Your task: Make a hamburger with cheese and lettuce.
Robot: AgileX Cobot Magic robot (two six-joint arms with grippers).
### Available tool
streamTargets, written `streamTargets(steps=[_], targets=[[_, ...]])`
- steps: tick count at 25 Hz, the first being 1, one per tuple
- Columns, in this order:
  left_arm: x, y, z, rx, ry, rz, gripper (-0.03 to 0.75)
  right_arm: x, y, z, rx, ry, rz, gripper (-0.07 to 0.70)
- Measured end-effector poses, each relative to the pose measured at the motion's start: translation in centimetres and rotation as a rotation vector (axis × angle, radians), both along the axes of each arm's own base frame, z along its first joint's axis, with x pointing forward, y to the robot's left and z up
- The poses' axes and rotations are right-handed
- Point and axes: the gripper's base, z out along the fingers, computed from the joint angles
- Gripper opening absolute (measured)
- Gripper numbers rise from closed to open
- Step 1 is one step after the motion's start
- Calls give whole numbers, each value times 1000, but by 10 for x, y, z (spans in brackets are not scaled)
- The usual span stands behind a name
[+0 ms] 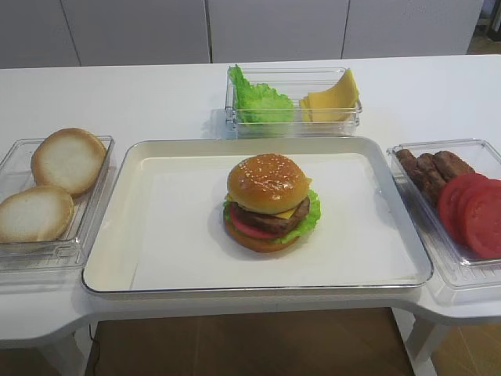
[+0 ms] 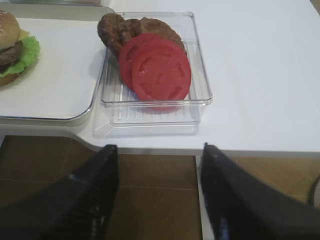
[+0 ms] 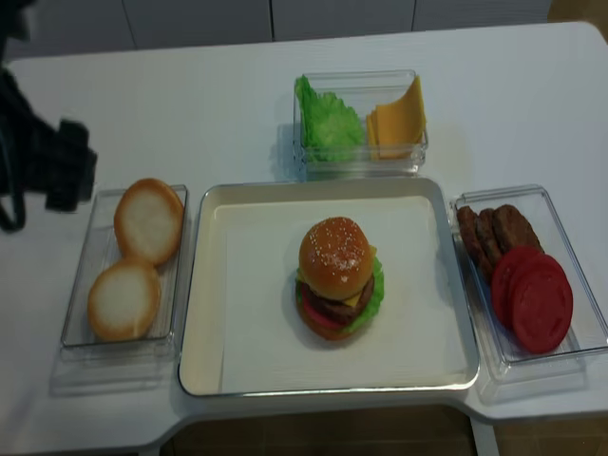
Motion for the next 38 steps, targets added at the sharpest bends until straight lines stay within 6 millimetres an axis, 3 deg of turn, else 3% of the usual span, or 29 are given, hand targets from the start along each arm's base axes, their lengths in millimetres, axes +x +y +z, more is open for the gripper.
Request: streamTargets(steps=[10, 17, 24, 38], targets=[[-76, 26, -32, -5, -2, 51, 638, 0, 0, 0, 2, 0, -1, 399], [-133, 39, -21, -66, -181, 78, 638, 0, 0, 0, 3, 0, -2, 399], [-173, 48, -19, -102, -317, 77, 638, 0, 0, 0, 3, 0, -2, 399], [-233, 55, -84, -145, -420, -16, 638, 0, 0, 0, 3, 0, -2, 399]])
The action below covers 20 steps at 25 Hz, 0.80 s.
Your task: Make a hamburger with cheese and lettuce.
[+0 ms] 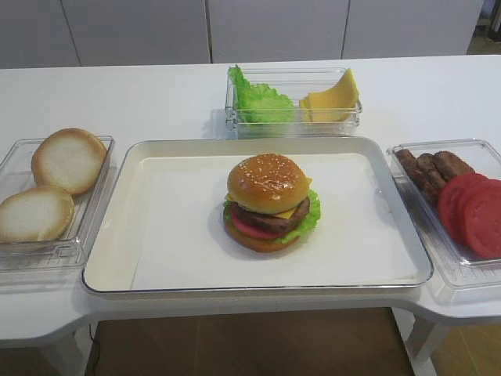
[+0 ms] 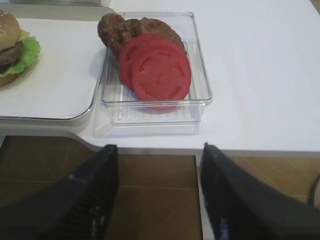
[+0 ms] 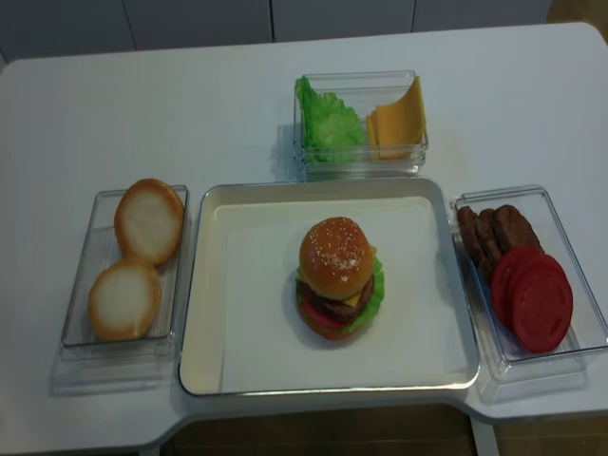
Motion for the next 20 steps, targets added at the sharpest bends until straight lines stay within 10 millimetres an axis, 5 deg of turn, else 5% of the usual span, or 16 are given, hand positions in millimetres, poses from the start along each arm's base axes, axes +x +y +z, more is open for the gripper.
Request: streamTargets(steps=[10, 20], targets=[[-6, -11, -35, -92, 40, -95, 618, 0, 0, 0, 0, 0, 0, 399], [4, -17, -43, -89, 14, -155, 573, 0, 0, 0, 0, 0, 0, 399]])
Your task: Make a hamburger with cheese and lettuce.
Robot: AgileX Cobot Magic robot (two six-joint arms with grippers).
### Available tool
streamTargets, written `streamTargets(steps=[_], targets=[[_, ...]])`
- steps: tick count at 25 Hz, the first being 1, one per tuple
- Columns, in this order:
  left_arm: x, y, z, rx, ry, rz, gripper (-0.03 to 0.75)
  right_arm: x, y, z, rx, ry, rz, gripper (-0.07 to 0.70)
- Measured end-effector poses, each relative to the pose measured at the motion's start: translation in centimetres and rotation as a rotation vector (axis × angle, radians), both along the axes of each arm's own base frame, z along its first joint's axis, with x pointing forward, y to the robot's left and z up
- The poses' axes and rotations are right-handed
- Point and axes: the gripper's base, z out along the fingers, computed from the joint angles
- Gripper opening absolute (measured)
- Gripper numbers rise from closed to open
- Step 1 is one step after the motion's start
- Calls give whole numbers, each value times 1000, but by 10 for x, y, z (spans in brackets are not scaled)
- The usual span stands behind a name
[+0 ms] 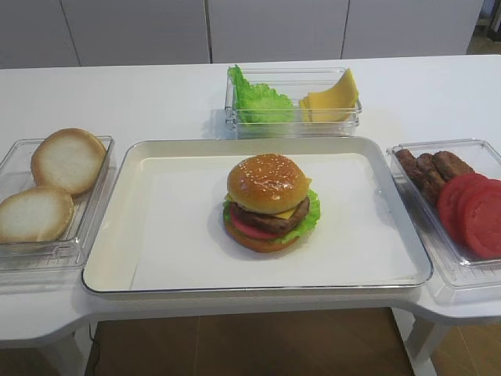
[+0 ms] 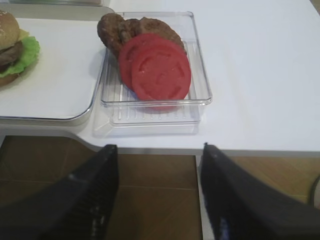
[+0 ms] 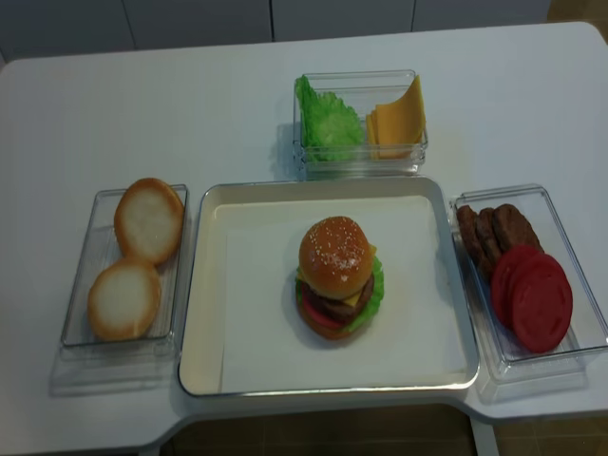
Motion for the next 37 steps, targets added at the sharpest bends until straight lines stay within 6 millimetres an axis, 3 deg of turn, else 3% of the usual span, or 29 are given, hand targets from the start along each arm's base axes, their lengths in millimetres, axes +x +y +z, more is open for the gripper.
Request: streamTargets(steps=[15, 37], targets=[[1, 0, -1, 1, -7, 4, 565, 0, 0, 0, -3, 0, 2, 399], [1, -3, -1, 1, -7, 219, 565, 0, 0, 0, -3, 0, 2, 399]])
